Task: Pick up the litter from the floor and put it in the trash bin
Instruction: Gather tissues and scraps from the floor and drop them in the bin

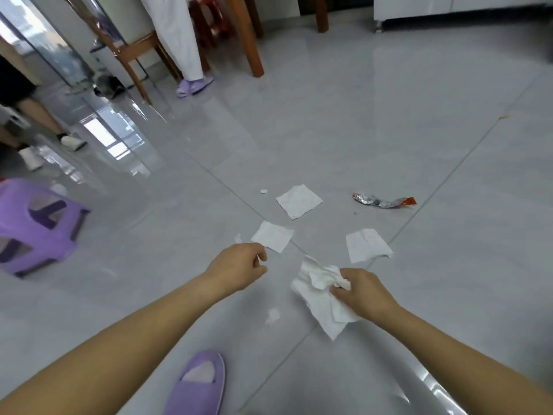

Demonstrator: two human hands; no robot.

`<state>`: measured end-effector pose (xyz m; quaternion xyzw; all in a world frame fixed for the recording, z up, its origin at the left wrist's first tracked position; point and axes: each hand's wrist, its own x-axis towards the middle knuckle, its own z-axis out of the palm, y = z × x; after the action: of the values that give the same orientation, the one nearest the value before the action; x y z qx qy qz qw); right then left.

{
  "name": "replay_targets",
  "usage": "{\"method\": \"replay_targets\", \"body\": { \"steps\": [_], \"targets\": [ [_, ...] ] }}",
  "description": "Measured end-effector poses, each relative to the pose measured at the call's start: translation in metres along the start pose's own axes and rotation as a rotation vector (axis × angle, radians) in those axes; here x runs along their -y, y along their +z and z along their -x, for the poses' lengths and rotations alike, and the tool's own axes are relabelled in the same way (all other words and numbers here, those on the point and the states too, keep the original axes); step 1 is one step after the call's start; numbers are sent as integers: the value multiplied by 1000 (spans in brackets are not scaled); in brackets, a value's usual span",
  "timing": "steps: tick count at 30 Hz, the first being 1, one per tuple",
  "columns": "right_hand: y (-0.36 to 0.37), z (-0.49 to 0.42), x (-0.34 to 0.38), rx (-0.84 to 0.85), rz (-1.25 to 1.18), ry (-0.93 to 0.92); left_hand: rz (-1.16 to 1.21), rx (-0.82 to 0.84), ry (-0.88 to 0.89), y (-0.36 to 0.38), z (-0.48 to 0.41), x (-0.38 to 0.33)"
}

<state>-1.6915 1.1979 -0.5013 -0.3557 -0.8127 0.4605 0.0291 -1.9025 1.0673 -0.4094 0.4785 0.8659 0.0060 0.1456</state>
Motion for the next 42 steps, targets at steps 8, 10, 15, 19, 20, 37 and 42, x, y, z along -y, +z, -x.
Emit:
{"method": "replay_targets", "body": {
  "steps": [8, 10, 15, 19, 20, 37, 42],
  "targets": [
    [-8, -9, -39, -29, 288, 154, 120, 58, -196, 52, -60, 116],
    [-5, -14, -41, -10, 390, 147, 149, 58, -273, 63, -71, 162],
    [3, -43, -25, 28, 529, 179, 220, 29, -330, 85, -110, 250],
    [25, -81, 17, -62, 513, 274, 213, 76, -209, 103, -138, 276],
    [33, -92, 29, -73, 496, 293, 212, 74, -170, 108, -143, 280],
    [66, -111, 74, -83, 363, 435, 292, 155, 423, 112, -203, 203],
    [65, -75, 46, -106, 338, 529, 253, 274, 335, 114, -198, 196]
  ]
}}
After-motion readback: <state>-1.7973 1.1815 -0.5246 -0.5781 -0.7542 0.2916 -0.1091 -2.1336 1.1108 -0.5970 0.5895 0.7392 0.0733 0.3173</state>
